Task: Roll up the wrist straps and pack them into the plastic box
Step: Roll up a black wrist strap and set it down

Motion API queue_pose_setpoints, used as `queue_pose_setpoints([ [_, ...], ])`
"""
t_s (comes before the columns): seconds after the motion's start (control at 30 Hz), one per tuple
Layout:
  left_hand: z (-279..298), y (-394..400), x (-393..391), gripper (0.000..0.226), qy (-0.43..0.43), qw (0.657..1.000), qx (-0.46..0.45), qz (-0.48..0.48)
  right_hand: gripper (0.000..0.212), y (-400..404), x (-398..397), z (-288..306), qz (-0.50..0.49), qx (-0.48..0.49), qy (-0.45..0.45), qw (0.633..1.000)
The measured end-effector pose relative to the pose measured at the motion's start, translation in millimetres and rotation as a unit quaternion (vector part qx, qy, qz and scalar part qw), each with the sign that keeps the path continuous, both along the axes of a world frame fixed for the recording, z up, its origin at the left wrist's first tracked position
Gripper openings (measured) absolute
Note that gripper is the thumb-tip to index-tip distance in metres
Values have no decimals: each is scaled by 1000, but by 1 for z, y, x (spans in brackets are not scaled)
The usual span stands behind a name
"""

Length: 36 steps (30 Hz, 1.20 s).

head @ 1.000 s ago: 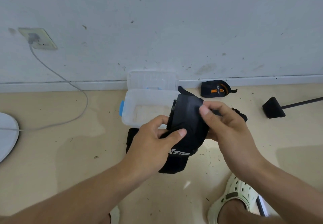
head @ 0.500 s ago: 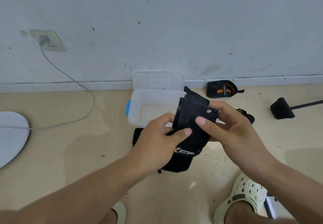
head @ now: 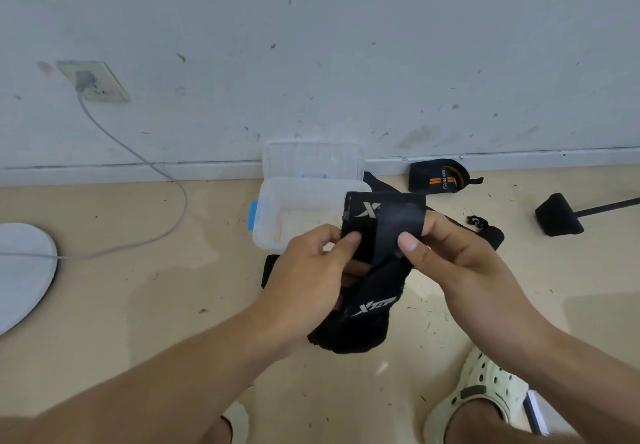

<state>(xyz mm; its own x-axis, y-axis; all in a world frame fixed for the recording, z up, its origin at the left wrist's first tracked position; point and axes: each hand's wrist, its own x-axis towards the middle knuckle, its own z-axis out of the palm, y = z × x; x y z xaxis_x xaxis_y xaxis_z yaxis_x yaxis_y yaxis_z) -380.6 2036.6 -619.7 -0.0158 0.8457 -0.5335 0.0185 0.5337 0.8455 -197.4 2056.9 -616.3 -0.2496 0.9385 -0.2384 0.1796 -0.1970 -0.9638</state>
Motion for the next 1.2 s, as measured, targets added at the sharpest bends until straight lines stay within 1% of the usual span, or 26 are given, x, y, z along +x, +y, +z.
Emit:
queue_pose_setpoints([
  [0.07, 1, 3, 0, 24, 7, 999, 15, 40, 27, -2, -1, 1, 5, 1, 15, 1000],
  [0.17, -1, 7, -6, 32, 91, 991, 59, 80, 31, -2, -3, 3, -32, 6, 30, 999],
  [0.2, -1, 8, -8, 34, 114, 987, 73, 87, 34, -1, -3, 2, -44, 11, 18, 999],
  [0.27, -1, 10, -11, 30, 128, 981, 99, 103, 37, 1, -1, 0, -49, 15, -29, 998],
  [0.33, 1, 11, -11, 22, 128, 978, 116, 116, 26, 1, -2, -2, -37, -4, -75, 996],
  [0.4, 3, 10, -10, 19, 104, 980, 128, 109, 18, 0, -4, -2, -32, -17, -109, 993],
  [0.47, 4, 8, -7, 20, 78, 983, 136, 92, 17, 0, -5, 0, -43, -16, -126, 991],
  [0.57, 3, 6, -7, 17, 70, 981, 148, 100, 16, 3, -9, 6, -37, -13, -122, 992],
  [0.67, 2, 7, -8, 17, 87, 979, 145, 115, 26, 5, -13, 10, -17, -5, -103, 995],
  [0.7, 2, 7, -8, 17, 96, 978, 144, 120, 25, 5, -14, 11, -7, -7, -105, 994],
  [0.77, 0, 11, -13, 19, 113, 973, 143, 145, 17, 3, -14, 9, 26, -16, -140, 990],
  [0.83, 0, 16, -19, 20, 119, 968, 137, 173, 21, 1, -12, 3, 72, -21, -197, 978],
  [0.9, 1, 17, -21, 21, 83, 973, 118, 178, 19, -2, -12, -1, 90, -25, -211, 973],
  [0.97, 4, 17, -19, 21, 33, 981, 98, 167, 17, -4, -14, -3, 100, -22, -186, 977],
  [1.03, 7, 16, -18, 24, 8, 987, 87, 132, 25, -4, -15, 0, 82, -16, -149, 985],
  [1.1, 9, 14, -17, 26, -14, 995, 70, 65, 22, 1, -15, 6, 14, -42, -71, 997],
  [1.17, 11, 10, -14, 28, -21, 998, 59, 3, 17, 6, -15, 16, -45, -87, 23, 995],
  [1.2, 9, 8, -13, 33, -16, 998, 64, -4, 17, 8, -14, 19, -47, -93, 38, 994],
])
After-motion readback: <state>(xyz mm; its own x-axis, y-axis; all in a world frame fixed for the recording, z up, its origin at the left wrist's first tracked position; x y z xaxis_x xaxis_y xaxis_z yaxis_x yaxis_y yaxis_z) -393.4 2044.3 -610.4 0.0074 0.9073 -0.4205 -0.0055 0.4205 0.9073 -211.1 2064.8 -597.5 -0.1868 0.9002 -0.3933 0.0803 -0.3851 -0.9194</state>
